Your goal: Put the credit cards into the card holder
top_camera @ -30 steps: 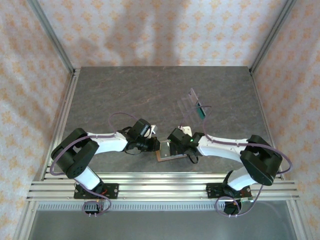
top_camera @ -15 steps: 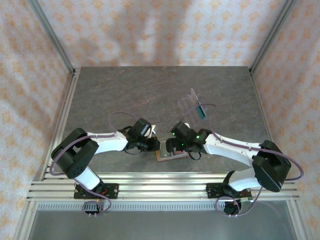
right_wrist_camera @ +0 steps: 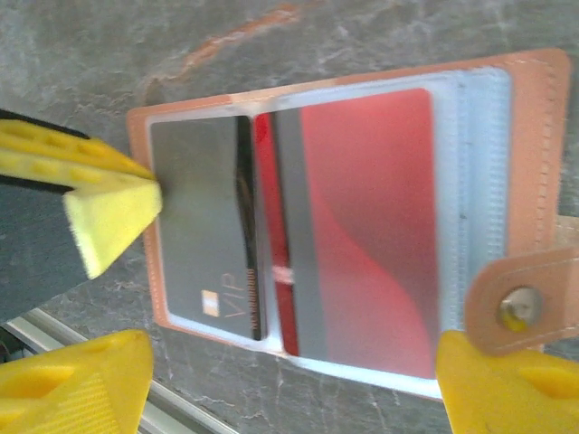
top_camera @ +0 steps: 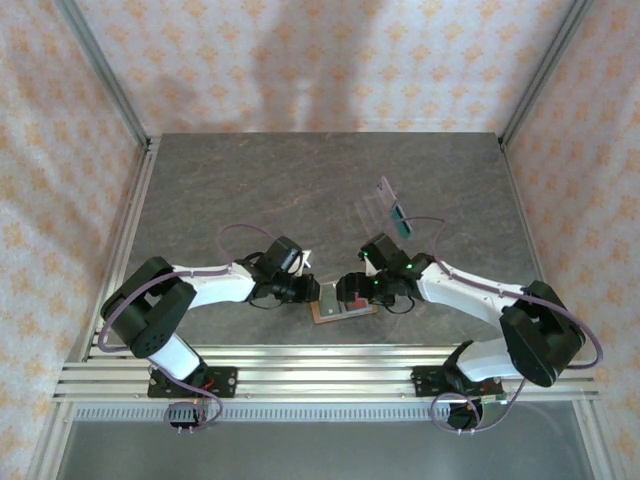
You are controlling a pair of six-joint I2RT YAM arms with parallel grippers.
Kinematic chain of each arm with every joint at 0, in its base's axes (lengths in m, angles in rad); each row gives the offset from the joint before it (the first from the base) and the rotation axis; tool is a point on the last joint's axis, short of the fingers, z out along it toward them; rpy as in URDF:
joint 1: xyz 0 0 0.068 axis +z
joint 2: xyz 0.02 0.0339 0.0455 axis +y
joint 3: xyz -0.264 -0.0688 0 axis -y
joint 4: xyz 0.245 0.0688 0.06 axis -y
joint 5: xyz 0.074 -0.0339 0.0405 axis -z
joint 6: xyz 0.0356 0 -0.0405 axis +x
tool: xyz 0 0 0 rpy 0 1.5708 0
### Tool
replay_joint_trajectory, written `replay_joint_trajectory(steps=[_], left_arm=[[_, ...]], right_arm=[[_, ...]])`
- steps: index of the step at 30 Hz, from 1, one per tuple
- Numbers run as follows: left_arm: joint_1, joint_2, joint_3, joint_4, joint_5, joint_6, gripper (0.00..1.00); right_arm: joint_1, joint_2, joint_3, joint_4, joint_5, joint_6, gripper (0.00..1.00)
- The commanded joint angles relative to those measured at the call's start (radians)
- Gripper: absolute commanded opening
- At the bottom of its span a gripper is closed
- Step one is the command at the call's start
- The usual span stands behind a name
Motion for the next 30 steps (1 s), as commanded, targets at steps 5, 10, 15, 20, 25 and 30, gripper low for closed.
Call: replay_joint_trajectory(steps=[5, 10, 15, 20, 25, 30], left_arm=[[0.011, -0.009, -0.026, -0.017, 0.006, 0.016, 0.15], [0.009, 0.002, -0.021, -0.019, 0.015, 0.014, 0.15], [0.009, 0.007, -0.012, -0.037, 0.016, 0.023, 0.15], [0.009, -0.006, -0.021, -0.026, 0.011, 0.018, 0.15], [0.009, -0.01, -0.027, -0.022, 0.005, 0.015, 0.15], [0.008, -0.009, -0.024, -0.025, 0.012, 0.013, 0.15]], right_arm=[[-0.052, 0.015, -0.049, 0.066, -0.108, -0.027, 0.8], [-0.056, 0.045, -0.06, 0.078, -0.103, -0.031, 0.8], [-0.064, 0.05, -0.064, 0.047, -0.055, -0.046, 0.86], [-0.065, 0.042, -0.077, 0.06, -0.068, -0.047, 0.85], [-0.066, 0.036, -0.075, 0.058, -0.087, -0.047, 0.85], [-0.066, 0.017, -0.057, -0.002, -0.043, -0.065, 0.89]])
